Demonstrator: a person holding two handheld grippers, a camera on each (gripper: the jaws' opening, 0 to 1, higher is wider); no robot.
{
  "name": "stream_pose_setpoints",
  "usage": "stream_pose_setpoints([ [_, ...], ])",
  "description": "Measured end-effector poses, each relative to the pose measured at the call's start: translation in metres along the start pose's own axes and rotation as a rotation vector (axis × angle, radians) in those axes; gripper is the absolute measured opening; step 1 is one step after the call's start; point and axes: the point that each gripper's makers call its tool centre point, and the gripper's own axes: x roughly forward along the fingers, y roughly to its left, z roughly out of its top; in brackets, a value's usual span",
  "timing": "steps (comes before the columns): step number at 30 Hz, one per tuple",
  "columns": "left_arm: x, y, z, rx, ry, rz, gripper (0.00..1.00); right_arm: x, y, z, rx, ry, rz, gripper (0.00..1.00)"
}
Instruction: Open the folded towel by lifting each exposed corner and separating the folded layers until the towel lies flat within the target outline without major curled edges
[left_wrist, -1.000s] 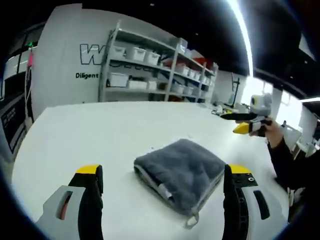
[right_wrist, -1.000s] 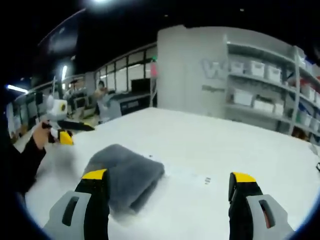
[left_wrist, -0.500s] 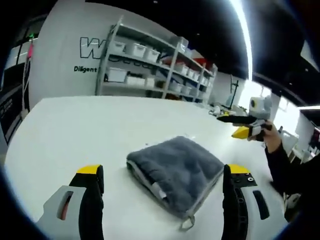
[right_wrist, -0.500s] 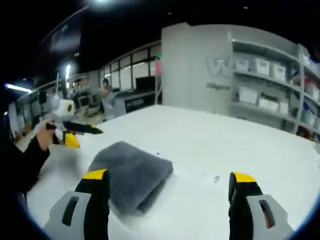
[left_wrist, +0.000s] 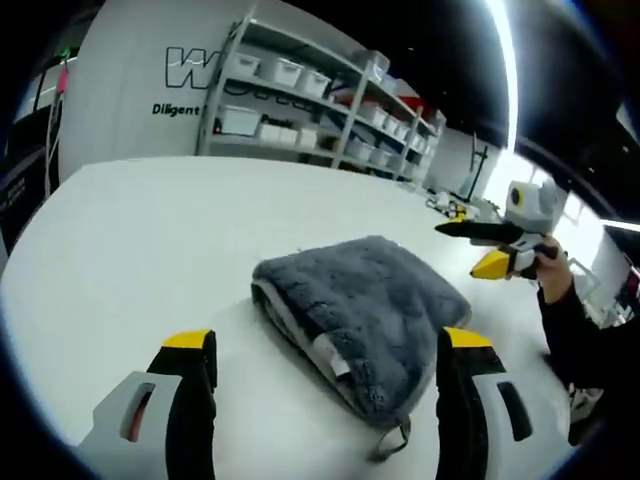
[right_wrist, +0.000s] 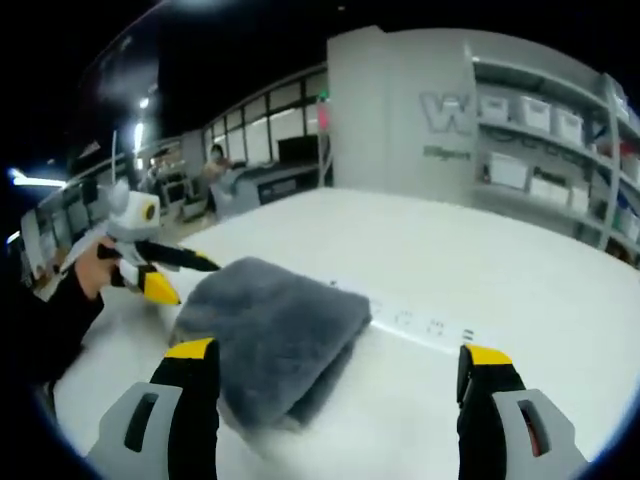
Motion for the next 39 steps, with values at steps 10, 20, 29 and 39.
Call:
stream_pose_setpoints([
  [10,0.007,0.000,-0.007,-0.021,0.003,-0.008,0.77,0.008,-0.007,-0.009,0.068,0.004,-0.010,0.99],
  [20,0.013,-0.008,-0.006,-0.146,-0.028,-0.070,0.67,0.015,0.002,-0.028,0.162,0.054,0.053,0.82],
  [29,0.021,-0.011,-0.015,-0.146,-0.024,-0.081,0.59,0.026,0.018,-0.033,0.178,0.042,0.119,0.71],
  [39,0.023,-0.010,-0.022,-0.131,-0.006,-0.071,0.51,0.030,0.023,-0.038,0.182,0.056,0.133,0.67],
])
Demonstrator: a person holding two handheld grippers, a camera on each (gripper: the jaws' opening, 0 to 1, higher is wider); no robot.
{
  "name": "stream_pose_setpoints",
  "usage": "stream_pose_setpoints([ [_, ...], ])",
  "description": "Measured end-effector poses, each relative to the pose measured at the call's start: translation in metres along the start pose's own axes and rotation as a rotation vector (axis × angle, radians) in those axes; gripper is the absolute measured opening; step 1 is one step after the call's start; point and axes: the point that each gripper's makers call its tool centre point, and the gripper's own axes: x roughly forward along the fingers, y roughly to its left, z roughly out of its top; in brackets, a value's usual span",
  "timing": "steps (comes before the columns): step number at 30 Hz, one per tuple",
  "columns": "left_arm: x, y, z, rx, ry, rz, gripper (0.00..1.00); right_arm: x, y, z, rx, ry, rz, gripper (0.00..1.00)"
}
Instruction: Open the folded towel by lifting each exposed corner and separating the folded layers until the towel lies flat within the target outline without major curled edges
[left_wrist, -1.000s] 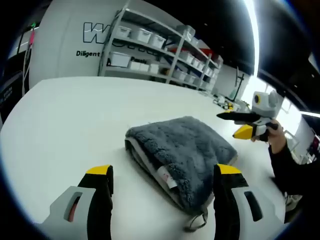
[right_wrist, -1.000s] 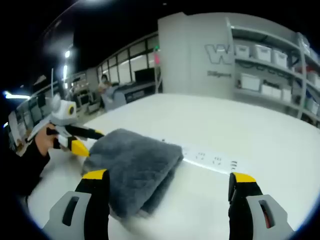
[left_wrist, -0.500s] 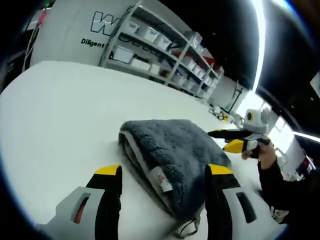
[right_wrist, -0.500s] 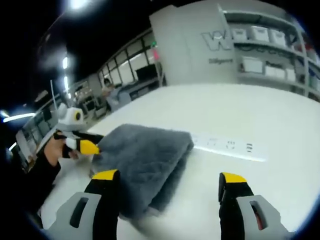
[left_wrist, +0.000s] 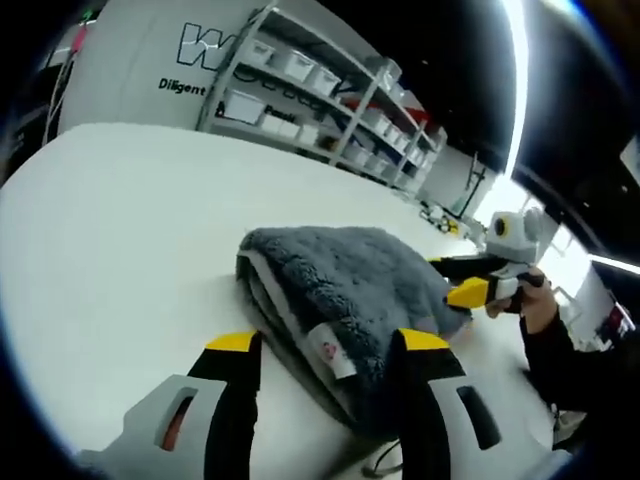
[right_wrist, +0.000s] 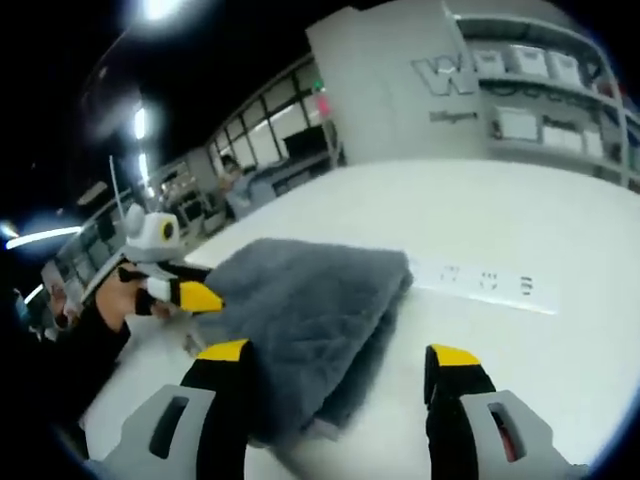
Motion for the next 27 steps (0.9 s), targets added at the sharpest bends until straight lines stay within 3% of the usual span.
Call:
stream_pose_setpoints([
  [6,0.000,-0.001,0.000,-0.013,0.005,-0.008,0.48,0.003,0.000,-0.002,0.038,0.001,0.012,0.65],
  [15,0.004,0.005,0.002,0.009,-0.002,0.006,0.42,0.009,0.003,-0.011,0.085,0.027,0.033,0.51],
  [27,0.006,0.000,-0.002,-0.014,-0.002,-0.031,0.29,0.013,0.010,-0.011,0.086,0.030,0.058,0.31],
])
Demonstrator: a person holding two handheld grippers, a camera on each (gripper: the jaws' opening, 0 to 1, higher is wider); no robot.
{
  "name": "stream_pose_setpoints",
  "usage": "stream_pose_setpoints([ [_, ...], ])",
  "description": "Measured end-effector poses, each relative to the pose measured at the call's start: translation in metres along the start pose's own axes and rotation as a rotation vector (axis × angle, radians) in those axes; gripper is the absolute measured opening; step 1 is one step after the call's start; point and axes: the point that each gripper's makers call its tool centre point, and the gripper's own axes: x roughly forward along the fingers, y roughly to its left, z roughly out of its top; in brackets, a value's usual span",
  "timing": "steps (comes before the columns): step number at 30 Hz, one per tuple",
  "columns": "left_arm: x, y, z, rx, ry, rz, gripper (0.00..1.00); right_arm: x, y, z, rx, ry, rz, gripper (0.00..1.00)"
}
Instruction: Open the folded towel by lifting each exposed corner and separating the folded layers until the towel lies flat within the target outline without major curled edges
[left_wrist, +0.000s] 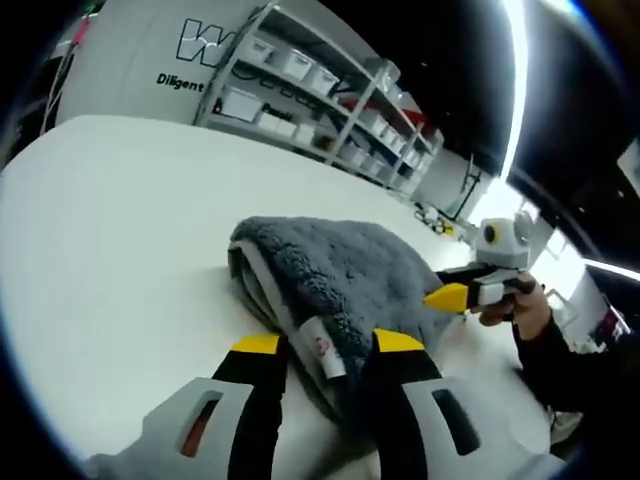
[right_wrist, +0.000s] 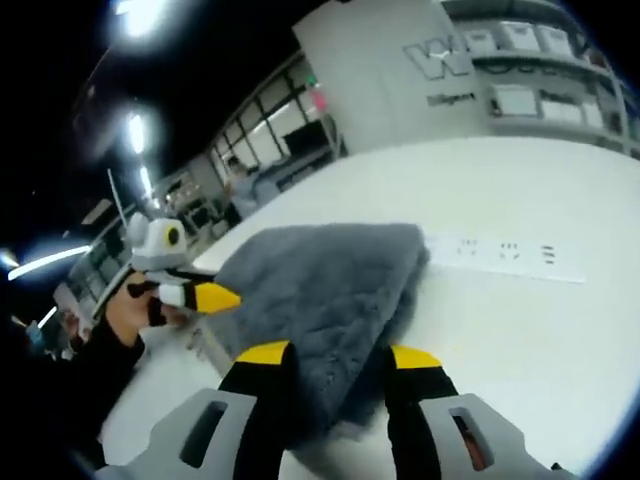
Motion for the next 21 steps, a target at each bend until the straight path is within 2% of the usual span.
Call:
stream_pose_setpoints([
  [4,0.000,-0.002,-0.002,-0.008,0.000,-0.010,0.26,0.003,0.002,-0.002,0.010,0.009,0.017,0.25],
  [10,0.000,-0.004,-0.004,-0.023,-0.008,-0.029,0.24,0.005,0.004,-0.002,0.021,-0.001,0.048,0.20],
  [15,-0.001,-0.003,-0.002,-0.027,-0.017,-0.030,0.21,0.004,0.007,0.000,0.045,-0.014,0.059,0.18],
  [21,0.000,-0.002,0.000,-0.047,-0.034,-0.026,0.20,0.002,0.011,0.002,0.016,-0.051,0.080,0.16],
])
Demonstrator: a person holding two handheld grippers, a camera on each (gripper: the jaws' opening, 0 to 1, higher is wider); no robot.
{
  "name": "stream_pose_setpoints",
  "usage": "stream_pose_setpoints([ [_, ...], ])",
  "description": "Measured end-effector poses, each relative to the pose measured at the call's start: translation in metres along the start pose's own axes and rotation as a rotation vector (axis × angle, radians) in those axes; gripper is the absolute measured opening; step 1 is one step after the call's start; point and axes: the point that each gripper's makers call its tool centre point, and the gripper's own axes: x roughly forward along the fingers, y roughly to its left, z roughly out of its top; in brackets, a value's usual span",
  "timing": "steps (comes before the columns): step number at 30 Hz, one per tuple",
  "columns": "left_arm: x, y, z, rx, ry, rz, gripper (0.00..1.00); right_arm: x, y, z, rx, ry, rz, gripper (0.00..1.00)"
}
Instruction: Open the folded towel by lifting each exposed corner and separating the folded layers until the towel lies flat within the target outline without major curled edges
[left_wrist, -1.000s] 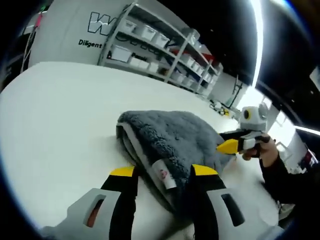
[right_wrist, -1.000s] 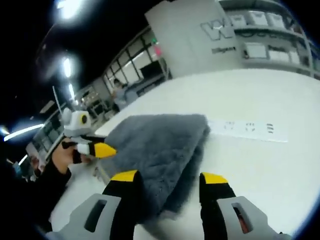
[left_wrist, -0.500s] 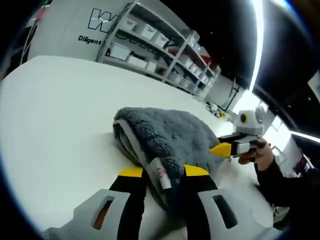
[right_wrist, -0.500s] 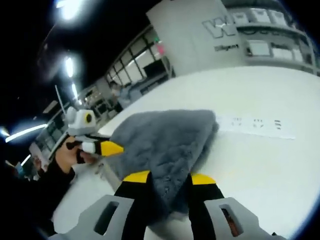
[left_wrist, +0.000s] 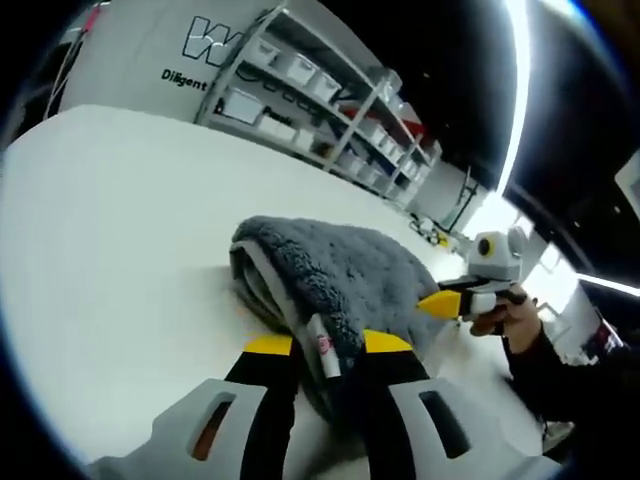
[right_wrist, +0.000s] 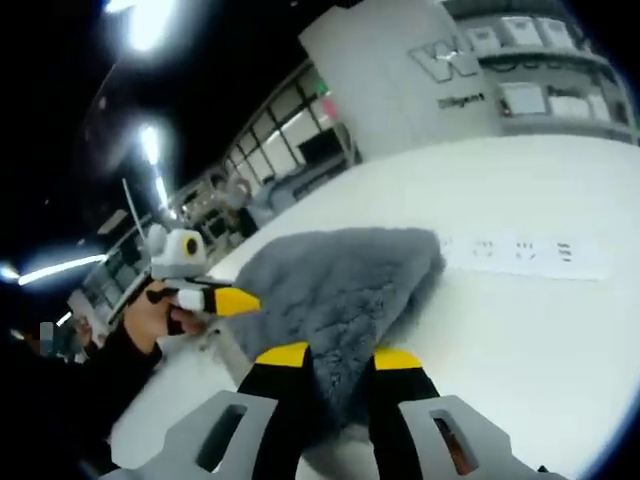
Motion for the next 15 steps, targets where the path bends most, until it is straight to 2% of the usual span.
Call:
stream_pose_setpoints([
  [8,0.000,0.004,0.000,-0.032,-0.007,-0.006,0.23,-0.002,0.005,-0.003,-0.020,-0.027,0.020,0.16],
  [10,0.001,0.003,0.003,0.007,-0.025,0.004,0.23,-0.002,0.006,-0.003,-0.051,-0.027,0.020,0.16],
  [15,0.001,0.000,0.003,0.009,-0.038,-0.008,0.20,-0.004,0.012,-0.007,-0.071,-0.025,0.022,0.13],
])
